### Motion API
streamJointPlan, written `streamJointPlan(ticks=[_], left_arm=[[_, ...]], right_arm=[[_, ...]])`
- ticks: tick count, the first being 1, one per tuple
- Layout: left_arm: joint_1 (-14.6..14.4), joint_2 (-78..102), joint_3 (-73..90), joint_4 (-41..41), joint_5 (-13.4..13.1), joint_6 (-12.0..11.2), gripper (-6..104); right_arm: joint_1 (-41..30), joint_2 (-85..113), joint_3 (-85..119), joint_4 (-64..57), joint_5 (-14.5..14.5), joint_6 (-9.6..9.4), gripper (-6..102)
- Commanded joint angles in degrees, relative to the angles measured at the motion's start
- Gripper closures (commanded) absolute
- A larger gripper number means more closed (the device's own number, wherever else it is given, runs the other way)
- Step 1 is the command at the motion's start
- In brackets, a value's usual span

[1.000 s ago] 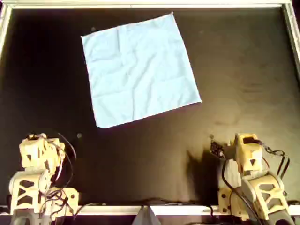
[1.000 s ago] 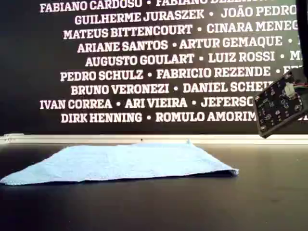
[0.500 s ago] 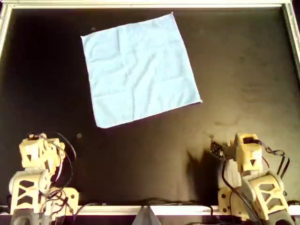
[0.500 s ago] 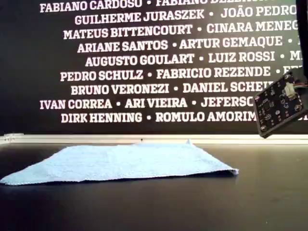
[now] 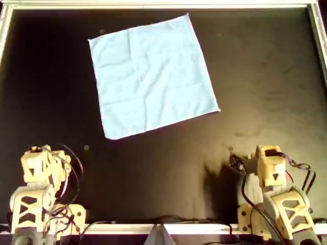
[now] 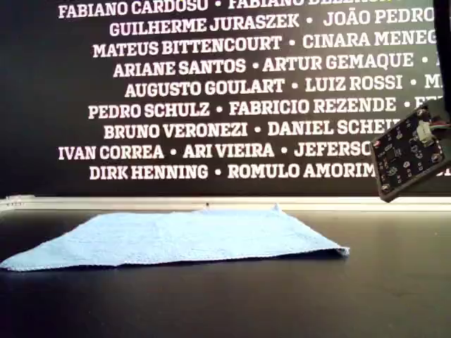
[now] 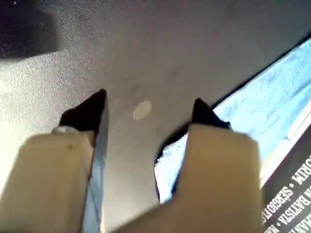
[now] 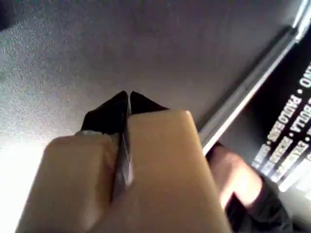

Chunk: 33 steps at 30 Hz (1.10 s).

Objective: Fold a cloth

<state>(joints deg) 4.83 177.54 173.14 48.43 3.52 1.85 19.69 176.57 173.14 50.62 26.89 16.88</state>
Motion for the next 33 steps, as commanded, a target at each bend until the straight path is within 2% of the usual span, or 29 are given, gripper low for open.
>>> streamJointPlan(ticks=[1,11,13,21,22,33], left_arm=[[0.4,0.4,-0.7,-0.1,0.2,0.1,38],[0.4,0.4,-0.7,-0.1,0.2,0.1,38],[0.4,0.4,-0.7,-0.1,0.2,0.1,38],[0.4,0.4,-0.7,-0.1,0.3,0.4,38],[0.3,0.4,-0.7,0.1,0.4,-0.3,38],[0.3,0.4,-0.8,-1.0,0.4,-0.3,37]], right_arm=[[-0.4,1.9,0.8,0.2,-0.3,-0.26,97],[-0.2,1.9,0.8,0.2,-0.3,-0.26,97],[0.3,1.8,0.8,0.2,-0.6,0.53,97],[0.2,1.8,0.8,0.2,-0.6,0.53,97],[0.2,1.8,0.8,0.2,-0.6,0.53,97],[0.4,1.8,0.5,-0.3,-1.0,0.62,97]])
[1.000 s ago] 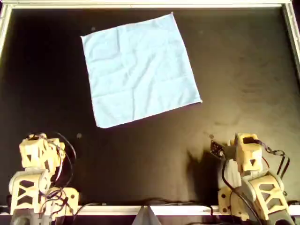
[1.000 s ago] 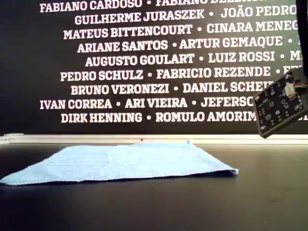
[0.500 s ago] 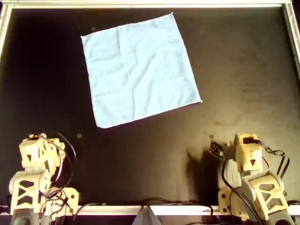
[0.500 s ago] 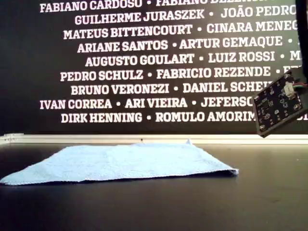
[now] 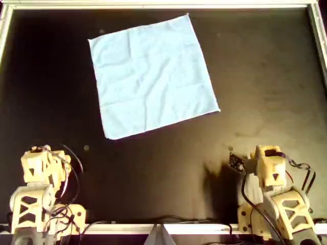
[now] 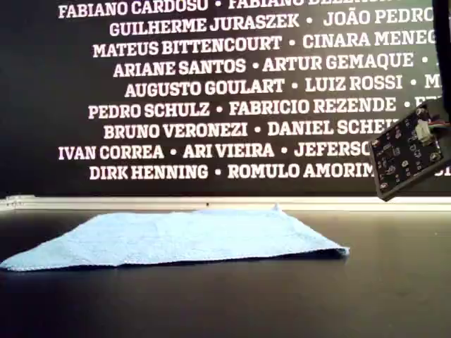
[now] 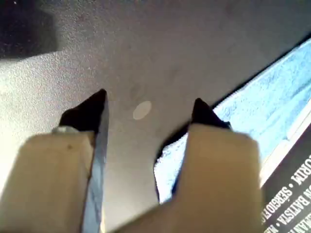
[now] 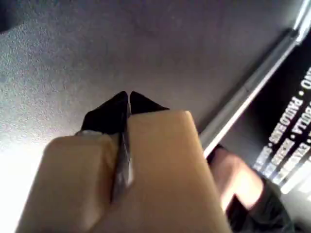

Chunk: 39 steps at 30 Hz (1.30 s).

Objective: Fold a cloth

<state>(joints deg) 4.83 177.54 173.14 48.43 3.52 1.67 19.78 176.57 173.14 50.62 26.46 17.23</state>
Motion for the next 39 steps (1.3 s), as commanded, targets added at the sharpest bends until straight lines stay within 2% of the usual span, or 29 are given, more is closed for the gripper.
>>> streamJointPlan(ticks=[1,3,4,7,10,12,14,16,18,21,22,28,29,30,33,35,36,39], left_arm=[[0.3,0.4,-1.0,-1.4,0.4,-0.1,37],[0.3,0.4,-1.4,-3.3,0.5,-0.3,37],[0.3,0.4,-1.5,-5.2,0.5,-0.4,37],[0.3,0.4,-1.0,-13.2,0.5,-0.5,36],[-0.4,-1.4,-1.2,-20.1,0.5,-2.4,31],[-3.1,-3.9,-1.4,-22.0,0.5,-4.0,26],[-7.1,-6.5,-1.1,-22.1,0.5,-4.9,21],[-10.9,-8.3,-0.9,-22.1,0.5,-5.5,15],[-13.4,-7.9,-0.8,-22.1,0.4,-5.5,12],[-14.2,-7.9,-0.8,-22.1,0.4,-5.5,10],[-14.2,-8.3,-0.8,-22.1,0.4,-5.5,10],[-14.2,-8.9,-1.5,-22.1,0.4,-4.7,10],[-14.2,-8.9,-1.6,-22.1,0.4,-4.7,10],[-14.2,-8.9,-2.0,-22.2,0.4,-4.7,10],[-14.2,-10.5,-6.2,-22.1,0.4,-4.7,10],[-14.2,-15.6,-9.5,-22.1,0.4,-4.7,11],[-14.2,-19.7,-11.7,-22.1,0.4,-4.8,11],[-14.2,-37.6,-21.4,-22.3,0.4,-5.4,10]], right_arm=[[0.6,1.9,0.2,-1.4,-1.1,0.26,97],[0.7,1.9,-0.4,-5.5,-1.7,-0.18,97],[0.7,1.9,-0.4,-8.2,-1.7,0.18,97],[0.7,1.9,0.1,-18.7,-1.7,-0.26,97],[0.3,1.8,0.6,-27.0,-1.7,-0.62,97],[0.6,1.8,0.6,-30.1,-1.8,-0.62,97],[0.7,1.9,0.6,-30.8,-1.8,0.18,97],[0.7,1.9,0.6,-30.8,-1.8,0.18,97],[0.5,1.9,-0.1,-30.8,-1.8,0.26,97],[0.6,1.9,0.5,-30.8,-1.8,0.26,97],[0.2,1.9,0.5,-30.8,-1.8,-0.62,97],[0.2,1.9,0.3,-30.9,-1.8,-1.32,96],[0.0,1.8,0.0,-30.9,-1.8,-2.29,96],[-0.1,1.6,-0.4,-30.9,-1.8,-4.13,94],[-0.2,1.4,-0.7,-30.9,-1.8,-11.51,86],[0.4,1.3,-0.7,-31.0,-1.8,-14.24,79],[0.6,1.2,-0.7,-31.0,-1.8,-14.85,76],[0.6,1.1,-0.7,-31.0,-3.2,-15.03,70]])
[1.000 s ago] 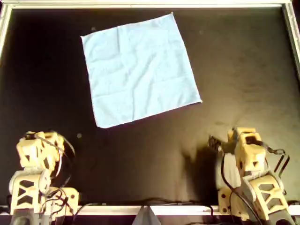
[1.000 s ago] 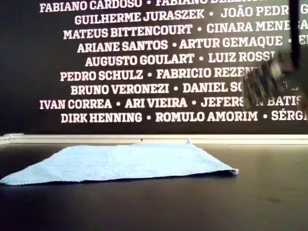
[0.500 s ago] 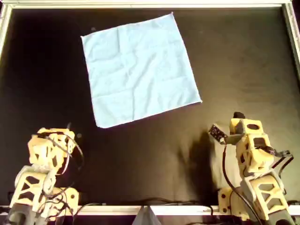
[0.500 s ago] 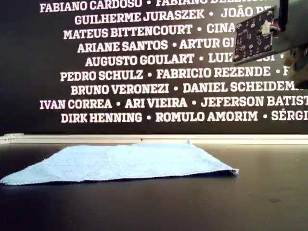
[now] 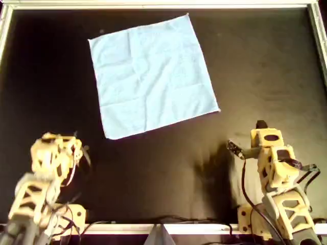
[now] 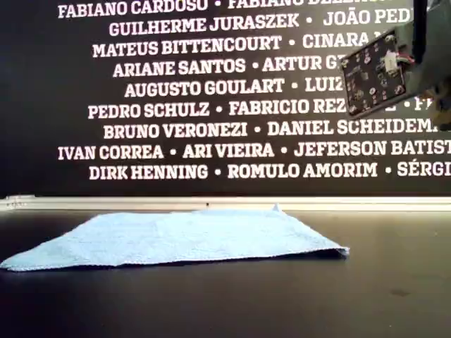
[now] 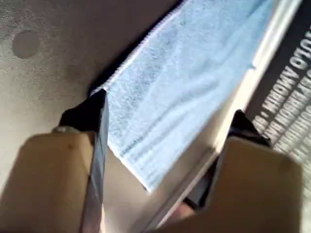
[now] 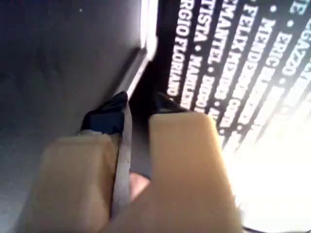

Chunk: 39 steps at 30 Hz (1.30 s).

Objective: Fold a cloth

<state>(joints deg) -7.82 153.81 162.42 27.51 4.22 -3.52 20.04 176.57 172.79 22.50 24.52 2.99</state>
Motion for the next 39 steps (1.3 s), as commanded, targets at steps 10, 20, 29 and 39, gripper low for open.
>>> streamJointPlan(ticks=[10,20,29,39], left_arm=[[-18.2,-40.9,-28.1,-1.2,-0.4,-0.5,10],[-26.0,-41.1,-28.5,-1.4,-1.5,-0.4,10],[-17.5,-41.7,-28.9,-2.5,-1.5,-0.4,10],[-15.0,-57.3,-36.7,-3.9,-1.0,-0.4,10]], right_arm=[[-0.5,-11.9,-5.4,-2.8,-14.2,-0.53,67],[-0.4,-48.5,-27.1,-2.8,-14.6,-0.7,67],[-0.4,-57.7,-36.3,-2.9,-14.6,-1.41,66],[0.1,-78.7,-49.0,-3.0,-14.7,-0.7,42]])
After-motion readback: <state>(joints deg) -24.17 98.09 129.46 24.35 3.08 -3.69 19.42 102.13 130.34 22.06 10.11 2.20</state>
